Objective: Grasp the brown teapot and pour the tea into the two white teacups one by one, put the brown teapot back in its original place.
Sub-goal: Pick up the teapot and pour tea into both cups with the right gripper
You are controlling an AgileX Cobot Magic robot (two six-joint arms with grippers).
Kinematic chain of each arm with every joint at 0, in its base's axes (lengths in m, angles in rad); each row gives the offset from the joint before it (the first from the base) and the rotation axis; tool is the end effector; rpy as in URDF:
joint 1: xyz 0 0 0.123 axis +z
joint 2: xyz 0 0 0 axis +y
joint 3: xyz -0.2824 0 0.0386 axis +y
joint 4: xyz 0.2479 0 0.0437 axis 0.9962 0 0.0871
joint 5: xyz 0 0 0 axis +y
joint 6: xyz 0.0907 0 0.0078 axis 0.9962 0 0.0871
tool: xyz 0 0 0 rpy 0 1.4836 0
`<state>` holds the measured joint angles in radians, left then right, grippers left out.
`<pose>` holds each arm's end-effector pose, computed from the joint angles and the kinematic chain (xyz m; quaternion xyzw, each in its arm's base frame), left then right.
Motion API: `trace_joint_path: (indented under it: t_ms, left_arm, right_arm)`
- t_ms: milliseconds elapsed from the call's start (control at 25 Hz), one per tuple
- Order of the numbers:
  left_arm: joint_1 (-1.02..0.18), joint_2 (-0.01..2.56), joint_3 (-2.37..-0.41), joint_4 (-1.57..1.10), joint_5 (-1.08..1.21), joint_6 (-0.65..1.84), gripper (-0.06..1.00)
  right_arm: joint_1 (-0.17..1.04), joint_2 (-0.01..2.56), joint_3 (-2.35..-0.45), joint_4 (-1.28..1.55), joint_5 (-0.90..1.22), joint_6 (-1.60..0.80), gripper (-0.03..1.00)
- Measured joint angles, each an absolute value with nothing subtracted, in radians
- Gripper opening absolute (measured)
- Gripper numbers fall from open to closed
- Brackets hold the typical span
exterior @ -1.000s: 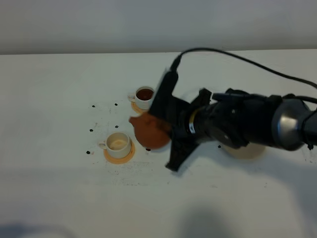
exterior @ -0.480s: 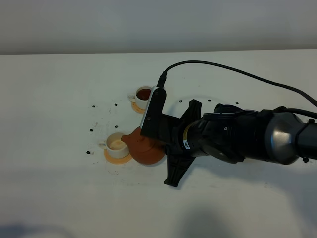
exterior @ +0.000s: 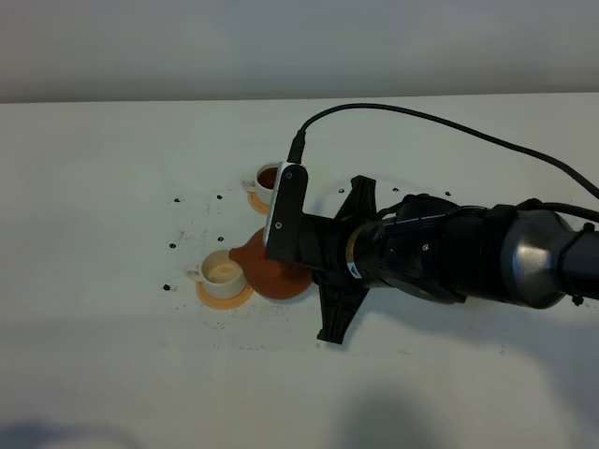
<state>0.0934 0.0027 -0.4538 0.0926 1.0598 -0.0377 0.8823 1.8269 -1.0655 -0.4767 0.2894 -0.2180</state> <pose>-0.0002 0.0074 0.2646 -0.0573 0.8627 0.0602 0.4989 0.2457 0.2797 0.1744 -0.6517 0.6881 -0.0300 0.3176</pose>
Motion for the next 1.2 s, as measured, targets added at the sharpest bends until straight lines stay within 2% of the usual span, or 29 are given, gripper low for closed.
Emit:
trace_joint_path:
  t_ms: [1200]
  left_arm:
    - [0.093, 0.003, -0.454, 0.093, 1.059, -0.038, 0.57]
  right_arm:
    - [0.851, 1.875, -1.096, -0.643, 0.228, -0.179, 0.09]
